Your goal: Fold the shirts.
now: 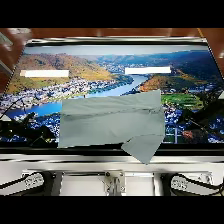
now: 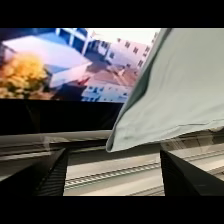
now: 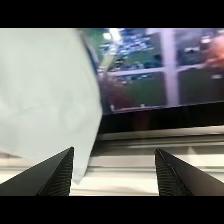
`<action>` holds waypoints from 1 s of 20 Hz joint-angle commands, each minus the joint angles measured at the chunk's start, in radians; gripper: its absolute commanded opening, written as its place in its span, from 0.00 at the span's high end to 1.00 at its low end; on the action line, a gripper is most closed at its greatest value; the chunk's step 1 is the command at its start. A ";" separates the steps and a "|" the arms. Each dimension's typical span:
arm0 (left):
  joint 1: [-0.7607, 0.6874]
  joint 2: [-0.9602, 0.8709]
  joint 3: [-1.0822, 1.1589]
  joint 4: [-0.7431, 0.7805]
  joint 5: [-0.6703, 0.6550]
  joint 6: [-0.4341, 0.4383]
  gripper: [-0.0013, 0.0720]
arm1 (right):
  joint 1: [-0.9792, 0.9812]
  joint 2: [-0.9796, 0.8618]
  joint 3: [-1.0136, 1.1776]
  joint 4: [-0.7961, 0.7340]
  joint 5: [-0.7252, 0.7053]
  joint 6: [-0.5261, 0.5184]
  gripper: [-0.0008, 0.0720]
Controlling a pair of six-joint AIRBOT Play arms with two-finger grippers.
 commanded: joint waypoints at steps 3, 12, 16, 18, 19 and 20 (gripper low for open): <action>0.017 0.016 -0.094 -0.077 0.066 0.072 0.07 | -0.026 0.062 -0.187 0.147 -0.137 -0.031 0.14; -0.061 0.000 -0.187 -0.166 0.123 0.056 0.09 | -0.026 0.062 -0.238 0.175 -0.201 -0.030 0.14; -0.137 -0.001 -0.187 -0.232 0.201 0.035 0.86 | -0.026 0.062 -0.238 0.177 -0.193 -0.030 0.14; -0.150 -0.001 -0.187 -0.235 0.208 0.030 0.93 | -0.026 0.062 -0.240 0.144 -0.158 -0.039 0.14; -0.149 -0.001 -0.187 -0.234 0.208 0.030 0.93 | -0.026 0.062 -0.244 0.095 -0.137 -0.040 0.14; -0.148 -0.001 -0.187 -0.234 0.205 0.031 0.93 | -0.026 0.062 -0.254 0.056 -0.121 -0.040 0.14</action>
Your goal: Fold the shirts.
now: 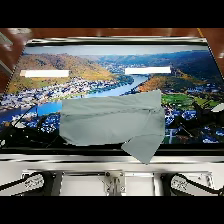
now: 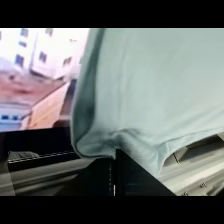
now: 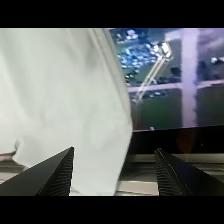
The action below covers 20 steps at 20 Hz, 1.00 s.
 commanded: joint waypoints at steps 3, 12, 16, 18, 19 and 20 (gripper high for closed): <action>-0.016 0.001 -0.002 -0.019 0.013 -0.008 0.94 | 0.000 0.000 -0.091 -0.047 0.061 -0.047 0.14; -0.016 0.001 -0.001 -0.019 -0.014 -0.008 0.93 | 0.001 0.000 -0.291 0.127 -0.153 -0.072 0.14; -0.016 0.001 -0.001 -0.019 -0.013 -0.008 0.93 | 0.091 0.000 -0.296 0.142 -0.224 -0.083 0.30; -0.016 0.001 -0.001 -0.019 -0.013 -0.008 0.94 | 0.163 0.000 -0.295 0.147 -0.278 -0.066 0.38; -0.016 0.001 -0.001 -0.019 -0.011 -0.004 0.93 | 0.193 0.000 -0.295 0.146 -0.299 -0.050 0.66; -0.015 0.003 -0.001 -0.019 0.002 0.003 0.93 | 0.208 0.000 -0.293 0.148 -0.308 -0.026 0.80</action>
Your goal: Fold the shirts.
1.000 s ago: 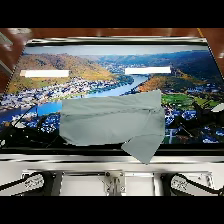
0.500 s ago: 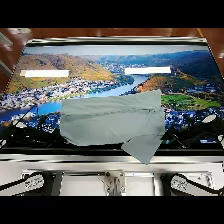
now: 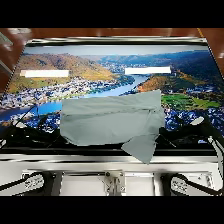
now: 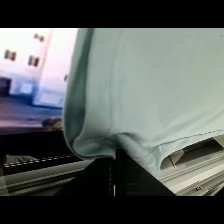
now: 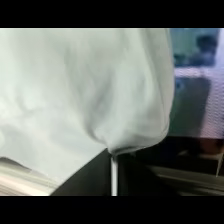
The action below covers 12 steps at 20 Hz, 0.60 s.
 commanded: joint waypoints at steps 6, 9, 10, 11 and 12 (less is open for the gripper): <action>0.001 0.041 0.091 0.000 0.066 0.022 0.94 | 0.072 0.085 0.123 0.047 0.050 -0.033 0.90; 0.001 0.042 0.204 -0.005 0.055 0.019 0.94 | 0.072 0.125 0.228 0.117 0.050 -0.005 0.90; 0.001 0.042 0.242 -0.009 0.051 0.018 0.94 | 0.072 0.126 0.268 0.165 0.045 0.010 0.90; 0.001 0.041 0.282 -0.011 0.051 0.018 0.94 | 0.072 0.126 0.303 0.203 0.018 0.021 0.90; 0.001 0.040 0.317 -0.011 0.056 0.018 0.94 | 0.072 0.124 0.332 0.219 -0.019 0.036 0.90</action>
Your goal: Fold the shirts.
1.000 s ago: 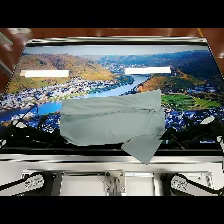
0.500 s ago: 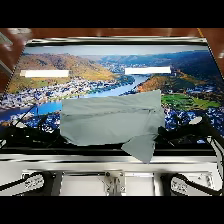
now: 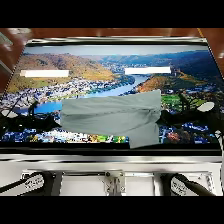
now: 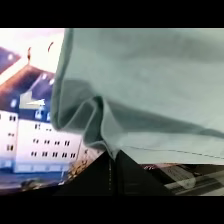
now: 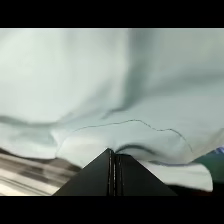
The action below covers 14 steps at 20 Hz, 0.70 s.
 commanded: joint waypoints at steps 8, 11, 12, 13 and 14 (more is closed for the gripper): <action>-0.014 -0.106 0.249 -0.104 0.139 -0.030 0.93 | 0.093 -0.234 0.323 0.153 -0.195 0.067 0.90; -0.027 -0.187 0.278 -0.187 0.147 -0.030 0.93 | 0.100 -0.327 0.384 0.153 -0.225 0.083 0.90; -0.035 -0.214 0.286 -0.204 0.148 -0.029 0.93 | 0.094 -0.342 0.386 0.153 -0.238 0.090 0.90; -0.042 -0.237 0.294 -0.207 0.149 -0.029 0.93 | 0.087 -0.354 0.386 0.150 -0.255 0.097 0.90; -0.047 -0.260 0.301 -0.207 0.148 -0.030 0.93 | 0.084 -0.364 0.386 0.145 -0.275 0.106 0.90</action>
